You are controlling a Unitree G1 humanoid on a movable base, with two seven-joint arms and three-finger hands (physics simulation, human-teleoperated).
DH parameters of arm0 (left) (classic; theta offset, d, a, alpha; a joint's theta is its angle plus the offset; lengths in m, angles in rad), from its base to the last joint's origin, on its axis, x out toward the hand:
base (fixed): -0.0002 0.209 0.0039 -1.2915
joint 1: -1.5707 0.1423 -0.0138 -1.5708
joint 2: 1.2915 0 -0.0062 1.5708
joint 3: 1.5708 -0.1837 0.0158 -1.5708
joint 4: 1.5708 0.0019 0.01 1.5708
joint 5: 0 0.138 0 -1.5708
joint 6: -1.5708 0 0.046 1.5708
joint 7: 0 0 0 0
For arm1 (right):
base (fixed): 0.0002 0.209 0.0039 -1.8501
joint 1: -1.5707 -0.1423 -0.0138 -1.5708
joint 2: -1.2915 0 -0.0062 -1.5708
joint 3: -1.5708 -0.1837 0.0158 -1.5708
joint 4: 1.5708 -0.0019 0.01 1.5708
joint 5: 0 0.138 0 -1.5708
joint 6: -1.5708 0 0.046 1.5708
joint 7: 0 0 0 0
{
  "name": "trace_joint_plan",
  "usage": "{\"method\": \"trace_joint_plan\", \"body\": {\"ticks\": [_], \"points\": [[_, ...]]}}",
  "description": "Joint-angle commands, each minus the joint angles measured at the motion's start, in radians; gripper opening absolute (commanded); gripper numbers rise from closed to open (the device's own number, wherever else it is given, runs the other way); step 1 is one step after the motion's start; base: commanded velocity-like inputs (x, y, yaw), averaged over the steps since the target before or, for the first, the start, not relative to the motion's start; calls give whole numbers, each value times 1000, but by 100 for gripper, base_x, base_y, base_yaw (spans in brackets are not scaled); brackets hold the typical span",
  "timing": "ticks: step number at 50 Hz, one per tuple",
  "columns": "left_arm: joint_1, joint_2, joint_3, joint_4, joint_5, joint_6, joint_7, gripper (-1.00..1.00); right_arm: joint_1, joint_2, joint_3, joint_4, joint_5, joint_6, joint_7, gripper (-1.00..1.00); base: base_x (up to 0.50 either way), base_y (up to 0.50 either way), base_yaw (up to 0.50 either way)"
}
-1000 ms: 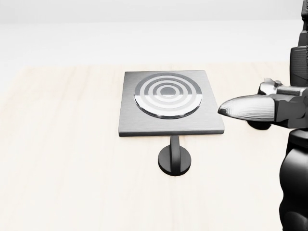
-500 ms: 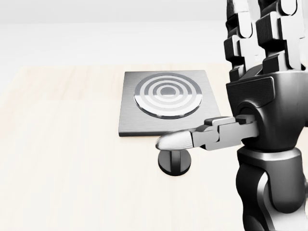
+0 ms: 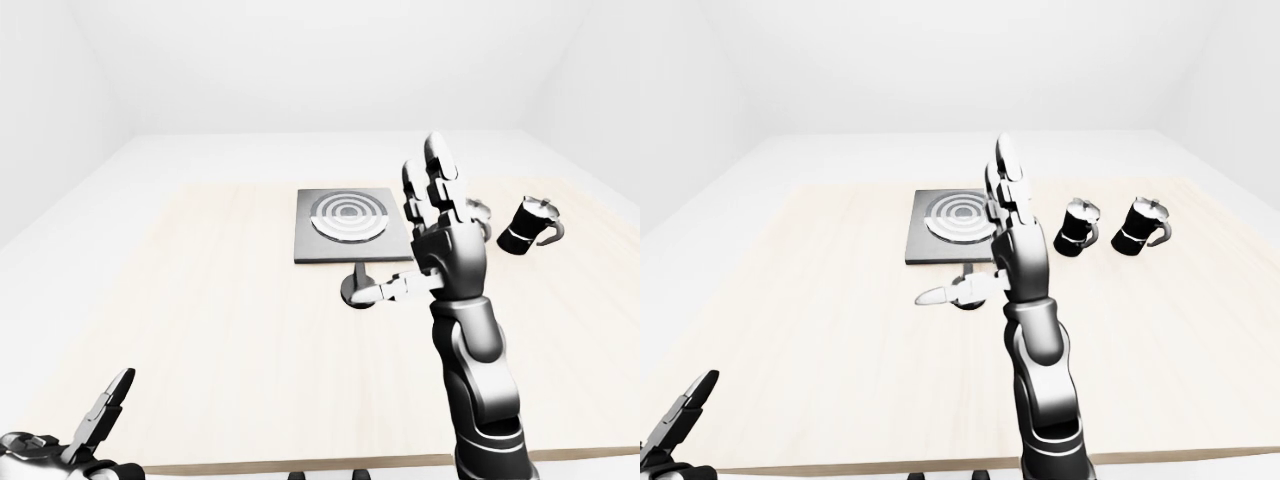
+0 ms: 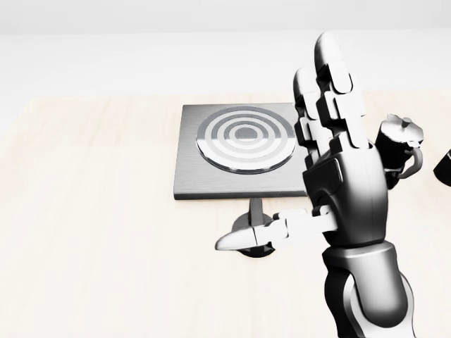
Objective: Turn off the stove.
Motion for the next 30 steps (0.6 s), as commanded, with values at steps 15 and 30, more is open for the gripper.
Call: {"method": "trace_joint_plan", "body": {"ticks": [15, 30], "points": [[-4, 2, -1, 13, -2, 0, 0, 100, 119, 21, 37, 131, -34, 0, -4, 100, 0, 0, 0], [-1, 0, 0, 6, -2, 0, 0, 100, 125, 17, 10, 193, -40, 0, -25, 100, 0, 0, 0]]}}
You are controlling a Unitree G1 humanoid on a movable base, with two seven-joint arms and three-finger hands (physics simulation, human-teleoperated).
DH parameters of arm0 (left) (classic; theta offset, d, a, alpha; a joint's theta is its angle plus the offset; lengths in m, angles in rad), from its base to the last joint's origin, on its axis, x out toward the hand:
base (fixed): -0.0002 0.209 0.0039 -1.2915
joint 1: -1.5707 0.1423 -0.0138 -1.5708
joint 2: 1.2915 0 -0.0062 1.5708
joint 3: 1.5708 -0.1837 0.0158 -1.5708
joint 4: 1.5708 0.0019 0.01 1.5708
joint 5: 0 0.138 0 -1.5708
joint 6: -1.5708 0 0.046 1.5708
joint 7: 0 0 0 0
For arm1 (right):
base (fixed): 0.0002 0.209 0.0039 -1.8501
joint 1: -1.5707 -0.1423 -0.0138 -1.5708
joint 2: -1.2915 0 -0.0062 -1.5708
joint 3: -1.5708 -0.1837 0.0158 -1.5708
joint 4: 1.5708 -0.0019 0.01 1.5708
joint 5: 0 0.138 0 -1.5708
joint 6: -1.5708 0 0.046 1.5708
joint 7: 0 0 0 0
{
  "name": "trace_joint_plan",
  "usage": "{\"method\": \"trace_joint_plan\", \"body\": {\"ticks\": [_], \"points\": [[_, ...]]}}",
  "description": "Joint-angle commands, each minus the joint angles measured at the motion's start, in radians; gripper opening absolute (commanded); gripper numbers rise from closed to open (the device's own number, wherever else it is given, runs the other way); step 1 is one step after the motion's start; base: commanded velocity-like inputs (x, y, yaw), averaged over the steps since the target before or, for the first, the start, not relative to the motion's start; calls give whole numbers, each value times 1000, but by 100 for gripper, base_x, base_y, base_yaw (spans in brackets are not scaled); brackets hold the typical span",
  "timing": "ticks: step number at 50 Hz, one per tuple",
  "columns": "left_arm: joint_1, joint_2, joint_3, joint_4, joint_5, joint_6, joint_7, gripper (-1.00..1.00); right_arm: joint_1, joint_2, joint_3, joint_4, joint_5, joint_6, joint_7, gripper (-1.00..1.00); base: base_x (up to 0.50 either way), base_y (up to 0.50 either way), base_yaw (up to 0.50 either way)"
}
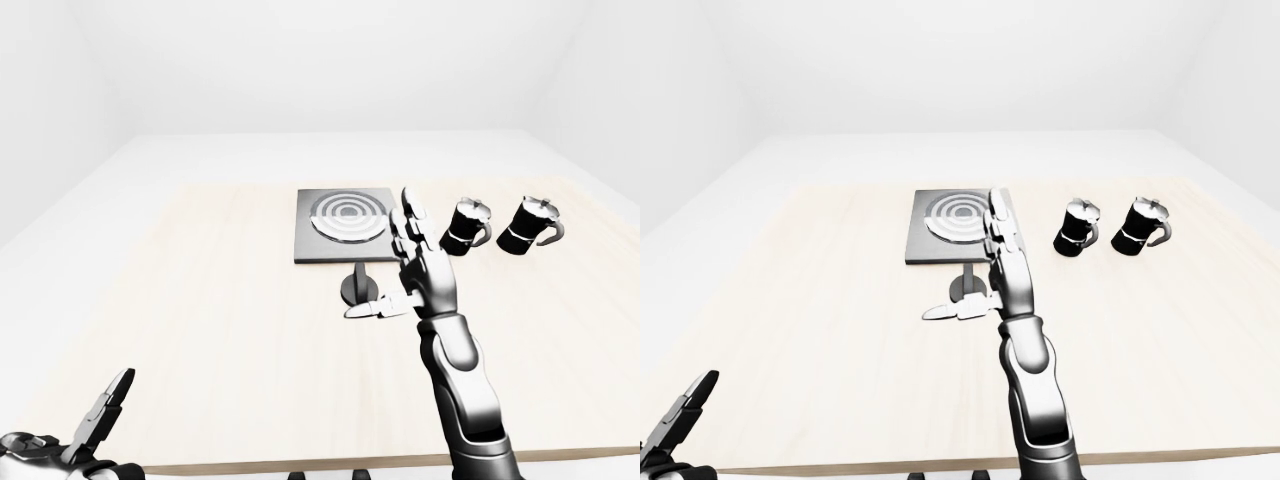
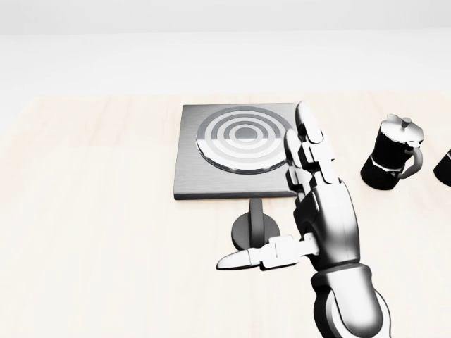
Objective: Turn off the stove.
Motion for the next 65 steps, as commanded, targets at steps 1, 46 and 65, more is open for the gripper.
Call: {"method": "trace_joint_plan", "body": {"ticks": [1, 46, 65], "points": [[-2, 0, -1, 7, 3, 0, 0, 100, 14, 1, -12, 43, -1, 0, -15, 100, 0, 0, 0], [-2, 2, -1, 0, -6, 0, 0, 100, 0, 8, -5, 308, -31, 0, -17, 100, 0, 0, 0], [-1, 0, 1, 1, 0, 0, 0, 100, -39, 20, -33, 597, -6, 0, -22, 100, 0, 0, 0]]}}
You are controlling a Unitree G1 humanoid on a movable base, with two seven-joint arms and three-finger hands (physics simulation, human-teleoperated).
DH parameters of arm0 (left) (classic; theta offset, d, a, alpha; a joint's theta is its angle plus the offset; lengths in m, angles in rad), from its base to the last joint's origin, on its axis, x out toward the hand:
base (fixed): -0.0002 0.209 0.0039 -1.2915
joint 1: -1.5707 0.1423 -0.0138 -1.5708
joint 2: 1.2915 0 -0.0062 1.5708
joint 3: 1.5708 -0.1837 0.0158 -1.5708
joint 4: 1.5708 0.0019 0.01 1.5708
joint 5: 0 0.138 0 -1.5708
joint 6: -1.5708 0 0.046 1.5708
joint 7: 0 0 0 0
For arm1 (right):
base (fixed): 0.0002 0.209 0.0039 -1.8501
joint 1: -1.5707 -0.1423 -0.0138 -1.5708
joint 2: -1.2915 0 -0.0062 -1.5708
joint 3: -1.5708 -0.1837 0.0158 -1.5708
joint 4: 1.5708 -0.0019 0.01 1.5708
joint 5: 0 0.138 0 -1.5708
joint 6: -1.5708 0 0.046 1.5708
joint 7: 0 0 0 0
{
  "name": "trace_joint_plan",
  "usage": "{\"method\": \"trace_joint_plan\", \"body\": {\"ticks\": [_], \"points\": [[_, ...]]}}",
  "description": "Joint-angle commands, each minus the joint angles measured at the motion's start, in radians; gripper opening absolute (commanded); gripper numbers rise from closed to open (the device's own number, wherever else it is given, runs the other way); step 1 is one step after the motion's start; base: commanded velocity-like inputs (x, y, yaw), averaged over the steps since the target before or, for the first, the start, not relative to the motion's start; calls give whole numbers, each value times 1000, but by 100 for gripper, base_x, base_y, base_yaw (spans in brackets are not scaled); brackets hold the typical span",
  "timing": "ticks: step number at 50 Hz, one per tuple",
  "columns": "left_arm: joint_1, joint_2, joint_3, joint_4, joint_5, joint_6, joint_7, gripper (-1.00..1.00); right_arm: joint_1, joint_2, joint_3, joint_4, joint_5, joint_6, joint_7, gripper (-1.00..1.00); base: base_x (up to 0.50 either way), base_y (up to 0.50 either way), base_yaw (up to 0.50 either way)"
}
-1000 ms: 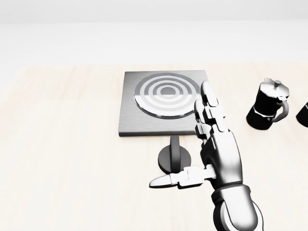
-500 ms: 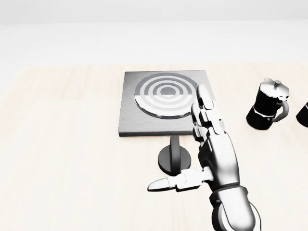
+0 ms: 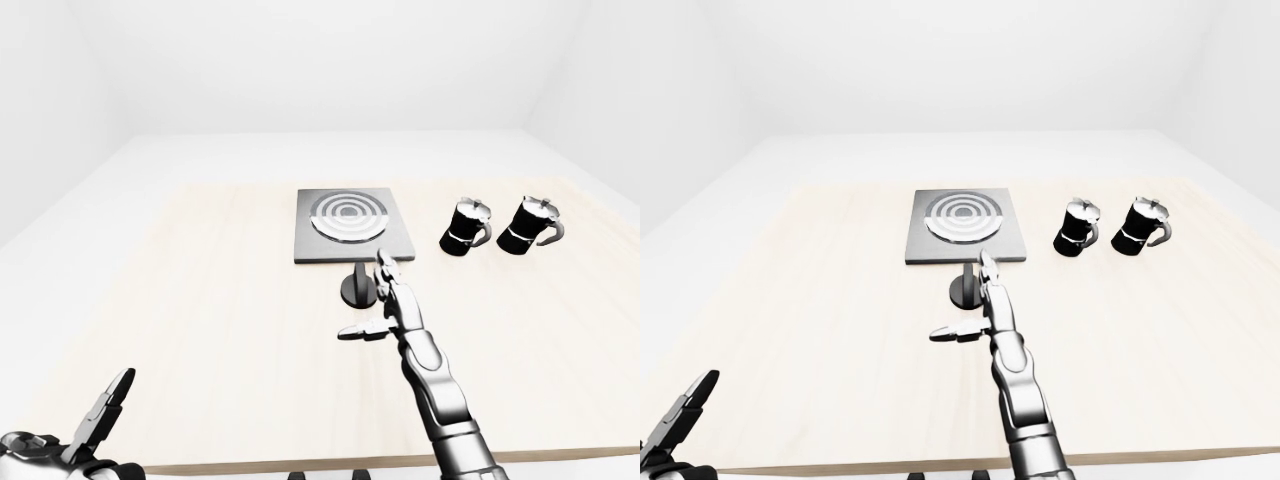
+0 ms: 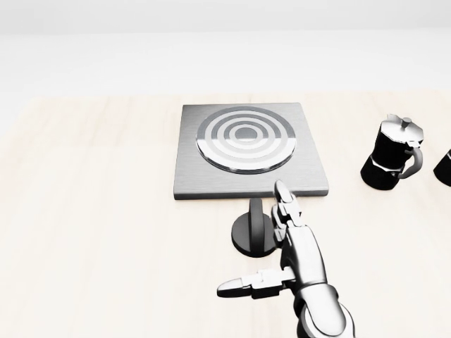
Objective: Turn off the stove.
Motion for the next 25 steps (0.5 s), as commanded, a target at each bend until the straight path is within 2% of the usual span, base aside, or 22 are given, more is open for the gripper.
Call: {"method": "trace_joint_plan", "body": {"ticks": [1, 16, 25], "points": [[0, -1, 3, 0, -2, 0, 0, 100, -23, 5, -15, 150, 7, 0, -8, 100, 0, 0, 0], [0, -1, 3, -1, -4, 0, 0, 100, -55, 21, -1, 301, -4, 0, -4, 100, 0, 0, 0], [0, 3, -1, 10, -5, 0, 0, 100, 21, 57, 89, 232, -54, 0, -5, 100, 0, 0, 0]]}}
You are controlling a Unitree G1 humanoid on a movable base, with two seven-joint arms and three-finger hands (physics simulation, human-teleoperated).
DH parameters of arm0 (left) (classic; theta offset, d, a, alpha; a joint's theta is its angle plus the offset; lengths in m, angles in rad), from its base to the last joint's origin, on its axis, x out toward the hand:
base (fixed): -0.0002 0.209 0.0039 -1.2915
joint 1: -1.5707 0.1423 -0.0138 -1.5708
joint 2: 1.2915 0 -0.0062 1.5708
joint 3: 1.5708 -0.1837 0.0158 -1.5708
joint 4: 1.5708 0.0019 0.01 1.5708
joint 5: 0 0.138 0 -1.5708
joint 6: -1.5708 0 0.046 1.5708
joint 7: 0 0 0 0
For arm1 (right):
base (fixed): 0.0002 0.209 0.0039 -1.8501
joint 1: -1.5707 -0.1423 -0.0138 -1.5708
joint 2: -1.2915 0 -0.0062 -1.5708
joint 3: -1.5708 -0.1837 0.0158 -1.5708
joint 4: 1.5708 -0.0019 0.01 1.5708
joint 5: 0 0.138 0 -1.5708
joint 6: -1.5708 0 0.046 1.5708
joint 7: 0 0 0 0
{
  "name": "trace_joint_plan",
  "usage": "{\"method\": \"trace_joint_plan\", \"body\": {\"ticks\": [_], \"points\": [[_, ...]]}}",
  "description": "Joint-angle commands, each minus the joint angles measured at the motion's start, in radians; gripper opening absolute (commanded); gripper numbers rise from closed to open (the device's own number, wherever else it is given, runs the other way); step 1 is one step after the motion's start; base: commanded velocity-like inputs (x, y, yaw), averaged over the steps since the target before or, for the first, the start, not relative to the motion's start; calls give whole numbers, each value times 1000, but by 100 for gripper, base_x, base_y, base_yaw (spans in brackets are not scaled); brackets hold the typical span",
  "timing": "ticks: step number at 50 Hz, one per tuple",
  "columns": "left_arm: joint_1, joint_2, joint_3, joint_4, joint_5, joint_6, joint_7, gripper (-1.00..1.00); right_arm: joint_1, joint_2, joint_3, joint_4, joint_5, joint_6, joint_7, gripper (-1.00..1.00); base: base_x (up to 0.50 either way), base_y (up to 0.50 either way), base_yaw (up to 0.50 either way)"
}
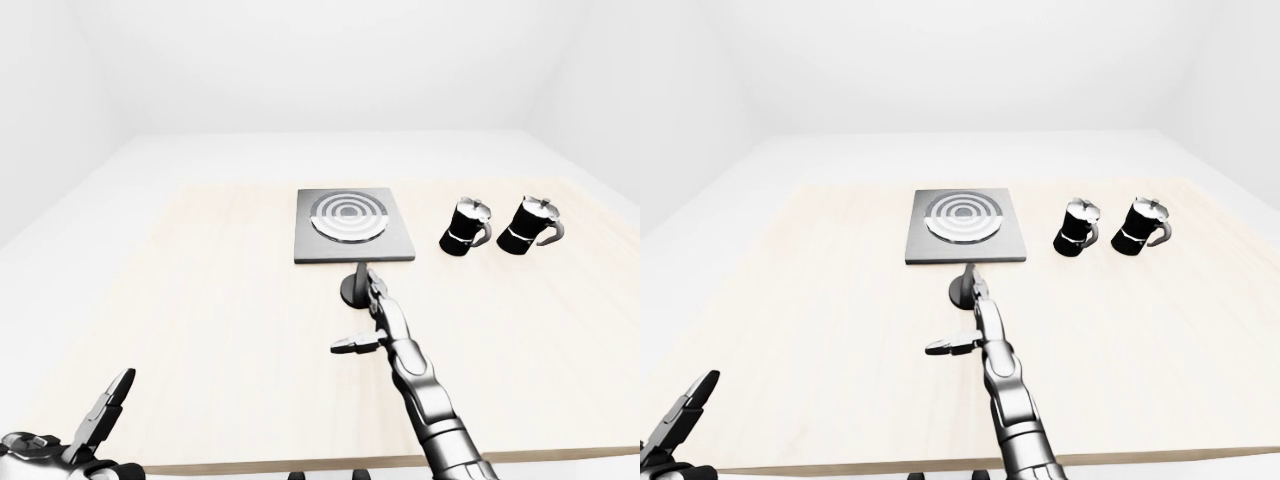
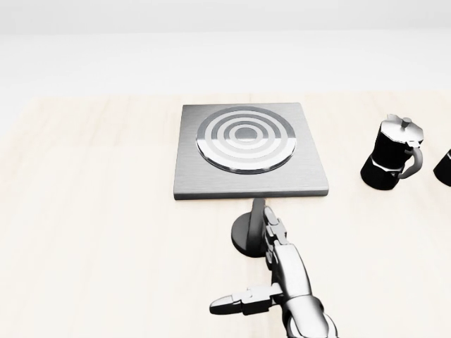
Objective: Turn off the stove.
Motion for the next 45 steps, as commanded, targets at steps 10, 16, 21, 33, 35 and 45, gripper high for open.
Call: {"method": "trace_joint_plan", "body": {"ticks": [10, 16, 21, 33, 35, 45], "points": [[-1, 0, -1, 5, 2, 0, 0, 100, -5, 98, 138, 100, -83, 0, -16, 100, 0, 0, 0], [3, -2, -2, -3, 3, 0, 0, 100, -150, 119, 87, 278, -80, 0, -24, 100, 0, 0, 0], [6, -3, -3, -9, 1, 0, -1, 100, -300, 122, 9, 458, -46, 0, -57, 100, 0, 0, 0], [2, -1, -2, -2, -10, 0, -6, 100, -646, 20, -186, 779, 190, 0, -198, 100, 0, 0, 0], [6, -2, -1, -10, -11, 0, -7, 100, -675, 0, -193, 810, 234, 0, -211, 100, 0, 0, 0], [0, 0, -2, 1, -9, 0, -7, 100, -798, -60, -184, 825, 306, 0, -227, 100, 1, 0, 0]]}}
